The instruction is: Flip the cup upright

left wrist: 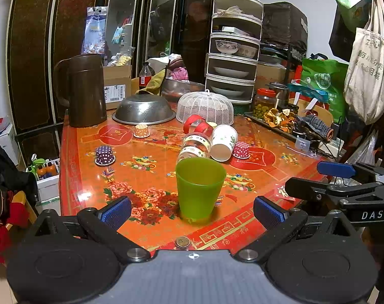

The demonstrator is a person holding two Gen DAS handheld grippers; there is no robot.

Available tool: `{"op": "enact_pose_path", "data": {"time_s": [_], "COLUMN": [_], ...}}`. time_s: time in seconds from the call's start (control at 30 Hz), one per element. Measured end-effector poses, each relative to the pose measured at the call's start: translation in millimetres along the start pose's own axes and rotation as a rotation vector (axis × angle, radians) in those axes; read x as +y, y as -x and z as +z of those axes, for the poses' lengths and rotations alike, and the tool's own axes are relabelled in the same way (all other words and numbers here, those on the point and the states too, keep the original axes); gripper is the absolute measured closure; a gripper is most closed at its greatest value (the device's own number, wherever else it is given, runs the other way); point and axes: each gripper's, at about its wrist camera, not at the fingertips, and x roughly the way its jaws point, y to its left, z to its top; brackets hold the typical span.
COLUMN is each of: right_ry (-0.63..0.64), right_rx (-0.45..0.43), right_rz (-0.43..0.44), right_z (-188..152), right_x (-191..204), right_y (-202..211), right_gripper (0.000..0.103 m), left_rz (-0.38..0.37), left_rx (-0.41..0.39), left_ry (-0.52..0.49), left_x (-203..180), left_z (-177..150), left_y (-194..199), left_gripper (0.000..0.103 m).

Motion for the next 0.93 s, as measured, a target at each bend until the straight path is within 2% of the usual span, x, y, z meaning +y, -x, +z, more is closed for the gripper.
{"op": "enact_pose_path", "data": {"time_s": [0.93], "right_ry": [0.005], "right_rx": [-0.002], "right_rz": [0.002], "right_z": [-1.5], "right_x": [1.4], "right_y": [0.5], "right_gripper": [0.001], "left_rz": [0.003], "left_rx": [0.005], "left_ry": [0.004], "left_x": [1.2], "left_z": [-0.8], "left_y": [-2.7], "left_gripper": [0.0]}}
